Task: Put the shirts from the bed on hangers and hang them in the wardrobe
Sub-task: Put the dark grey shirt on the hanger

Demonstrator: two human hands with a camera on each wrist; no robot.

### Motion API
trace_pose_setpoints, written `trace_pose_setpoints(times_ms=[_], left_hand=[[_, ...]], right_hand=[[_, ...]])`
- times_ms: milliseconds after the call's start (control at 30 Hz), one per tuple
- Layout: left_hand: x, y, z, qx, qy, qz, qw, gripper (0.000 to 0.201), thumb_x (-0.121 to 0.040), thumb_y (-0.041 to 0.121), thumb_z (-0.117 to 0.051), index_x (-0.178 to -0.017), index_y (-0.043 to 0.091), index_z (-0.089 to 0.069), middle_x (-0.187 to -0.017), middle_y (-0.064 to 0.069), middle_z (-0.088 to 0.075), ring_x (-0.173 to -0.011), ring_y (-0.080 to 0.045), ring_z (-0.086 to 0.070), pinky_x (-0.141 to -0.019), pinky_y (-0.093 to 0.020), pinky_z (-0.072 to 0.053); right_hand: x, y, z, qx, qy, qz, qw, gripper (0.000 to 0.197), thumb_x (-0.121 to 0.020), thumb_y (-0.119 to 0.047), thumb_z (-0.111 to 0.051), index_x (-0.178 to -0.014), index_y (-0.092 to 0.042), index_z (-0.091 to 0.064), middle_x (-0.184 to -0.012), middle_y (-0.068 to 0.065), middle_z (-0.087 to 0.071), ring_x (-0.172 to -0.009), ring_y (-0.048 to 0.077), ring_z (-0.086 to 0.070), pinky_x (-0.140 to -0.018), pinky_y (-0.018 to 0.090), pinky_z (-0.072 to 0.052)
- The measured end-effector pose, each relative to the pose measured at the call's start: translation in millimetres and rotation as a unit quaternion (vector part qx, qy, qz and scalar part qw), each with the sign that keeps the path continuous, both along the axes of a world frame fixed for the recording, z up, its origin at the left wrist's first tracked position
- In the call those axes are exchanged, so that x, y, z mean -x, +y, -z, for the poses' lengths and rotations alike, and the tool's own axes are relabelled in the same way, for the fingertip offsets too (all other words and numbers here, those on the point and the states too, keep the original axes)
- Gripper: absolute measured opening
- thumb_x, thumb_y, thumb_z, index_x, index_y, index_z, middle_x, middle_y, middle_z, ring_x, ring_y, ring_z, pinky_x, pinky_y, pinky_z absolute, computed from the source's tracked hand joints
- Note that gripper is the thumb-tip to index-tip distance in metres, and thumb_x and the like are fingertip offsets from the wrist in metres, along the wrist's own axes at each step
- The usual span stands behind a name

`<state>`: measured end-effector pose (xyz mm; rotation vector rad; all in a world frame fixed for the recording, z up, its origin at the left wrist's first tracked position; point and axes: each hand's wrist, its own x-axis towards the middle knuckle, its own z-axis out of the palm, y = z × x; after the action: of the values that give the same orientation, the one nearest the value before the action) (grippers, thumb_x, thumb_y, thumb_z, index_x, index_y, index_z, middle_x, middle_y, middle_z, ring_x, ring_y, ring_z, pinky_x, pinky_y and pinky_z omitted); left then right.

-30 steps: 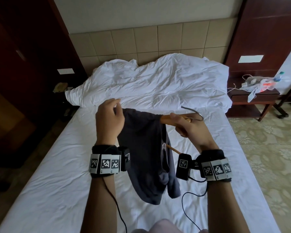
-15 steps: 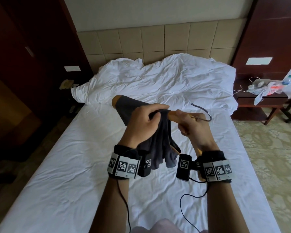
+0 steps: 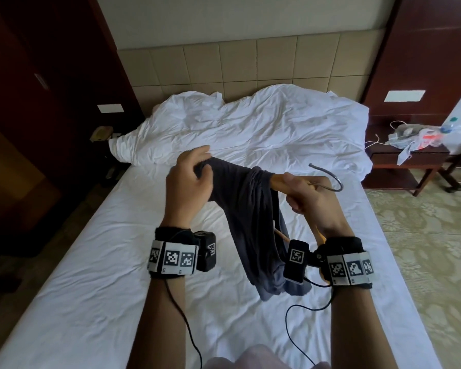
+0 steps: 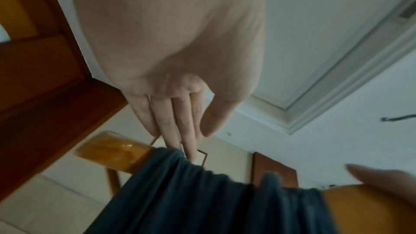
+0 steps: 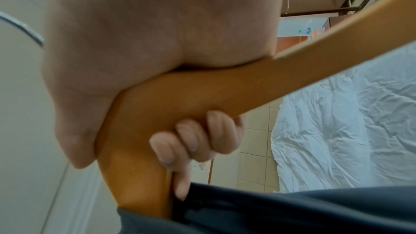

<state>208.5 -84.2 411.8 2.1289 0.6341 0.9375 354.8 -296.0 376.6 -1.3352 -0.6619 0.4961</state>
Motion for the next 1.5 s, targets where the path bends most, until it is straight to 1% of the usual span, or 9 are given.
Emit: trace_pose_setpoints(times_ms=[100, 367, 467, 567, 700, 767, 933, 1133, 1500], left_hand=[[-8.8, -21.5, -5.5, 0.032, 0.0, 0.121, 0.992, 0.034, -0.1, 0.004, -0.055, -0.129, 0.015, -0.069, -0.12, 0.007, -0.073, -0.113, -0.001, -0.068, -0.104, -0.033, -0.053], [-7.2, -26.2, -20.9, 0.026, -0.007, 0.183, 0.983, 0.036, -0.098, -0.005, -0.051, -0.12, 0.015, -0.072, -0.12, 0.009, -0.073, -0.114, -0.003, -0.068, -0.101, -0.029, -0.054], [1.4, -11.2, -18.1, -0.016, 0.078, 0.165, 0.983, 0.036, -0.096, 0.025, -0.072, -0.131, 0.026, -0.066, -0.13, 0.016, -0.066, -0.122, 0.001, -0.06, -0.107, -0.024, -0.047], [4.0, -10.2, -16.0, -0.093, 0.182, 0.145, 0.968, 0.061, -0.082, 0.06, -0.078, -0.134, 0.032, -0.064, -0.129, 0.018, -0.066, -0.125, -0.001, -0.055, -0.11, -0.01, -0.027], [-4.5, -29.4, -16.3, -0.118, 0.264, 0.15, 0.946, 0.059, -0.069, 0.07, -0.083, -0.117, 0.039, -0.068, -0.098, 0.015, -0.073, -0.096, -0.006, -0.066, -0.09, -0.032, -0.054], [-11.3, -38.6, -12.9, -0.097, 0.29, 0.176, 0.936, 0.049, -0.069, 0.063, -0.086, -0.107, 0.037, -0.068, -0.089, 0.014, -0.072, -0.086, -0.004, -0.067, -0.082, -0.038, -0.056], [-14.5, -35.7, -8.2, -0.048, 0.274, 0.201, 0.939, 0.032, -0.073, 0.053, -0.087, -0.087, 0.029, -0.072, -0.079, 0.005, -0.071, -0.076, -0.012, -0.068, -0.077, -0.046, -0.056], [-1.9, -20.8, -8.7, -0.047, 0.243, 0.16, 0.956, 0.032, -0.076, 0.057, -0.085, -0.082, 0.031, -0.067, -0.073, 0.005, -0.067, -0.072, -0.013, -0.064, -0.072, -0.043, -0.051], [-3.0, -41.0, -17.7, -0.061, 0.184, 0.165, 0.967, 0.034, -0.078, 0.061, -0.081, -0.088, 0.031, -0.07, -0.082, 0.012, -0.069, -0.079, -0.006, -0.066, -0.075, -0.039, -0.054]], right_hand=[[2.5, 6.0, 0.7, 0.0, -0.012, -0.009, 1.0, 0.039, -0.094, -0.047, -0.069, -0.105, -0.013, -0.084, -0.073, 0.04, -0.048, -0.063, 0.028, -0.027, -0.057, 0.033, -0.023], [1.5, 2.9, 6.0, -0.013, 0.022, 0.0, 1.0, 0.042, -0.095, -0.044, -0.07, -0.101, -0.004, -0.081, -0.089, 0.034, -0.068, -0.068, 0.033, -0.028, -0.059, 0.037, -0.024], [0.1, -0.6, 3.7, -0.018, 0.017, -0.019, 1.0, 0.043, -0.094, -0.045, -0.071, -0.106, -0.005, -0.081, -0.099, 0.034, -0.072, -0.07, 0.038, -0.025, -0.062, 0.044, -0.02], [0.4, -1.6, 2.1, -0.013, 0.022, -0.035, 0.999, 0.042, -0.095, -0.042, -0.069, -0.106, -0.003, -0.081, -0.076, 0.003, -0.074, -0.066, 0.029, -0.03, -0.061, 0.039, -0.022], [8.2, 6.9, 3.0, -0.005, 0.004, -0.069, 0.998, 0.058, -0.09, -0.063, -0.07, -0.104, -0.009, -0.082, -0.094, 0.04, -0.065, -0.067, 0.028, -0.037, -0.06, 0.035, -0.028], [13.3, 14.4, 1.2, -0.008, 0.002, -0.071, 0.997, 0.061, -0.083, -0.07, -0.075, -0.106, -0.013, -0.078, -0.081, 0.04, -0.059, -0.063, 0.028, -0.042, -0.058, 0.035, -0.029], [16.5, 17.3, -1.4, -0.015, -0.067, -0.083, 0.994, 0.05, -0.089, -0.062, -0.071, -0.107, -0.015, -0.069, -0.07, 0.031, -0.063, -0.06, 0.032, -0.059, -0.058, 0.039, -0.042], [0.5, 0.6, 3.5, 0.081, -0.119, -0.133, 0.981, 0.049, -0.098, -0.065, -0.057, -0.101, -0.021, -0.077, -0.092, 0.011, -0.077, -0.088, 0.032, -0.074, -0.091, 0.054, -0.058], [11.2, 11.5, 7.8, 0.014, -0.072, -0.123, 0.99, 0.055, -0.091, -0.066, -0.07, -0.094, -0.012, -0.074, -0.081, 0.014, -0.069, -0.074, 0.031, -0.058, -0.076, 0.052, -0.043]])
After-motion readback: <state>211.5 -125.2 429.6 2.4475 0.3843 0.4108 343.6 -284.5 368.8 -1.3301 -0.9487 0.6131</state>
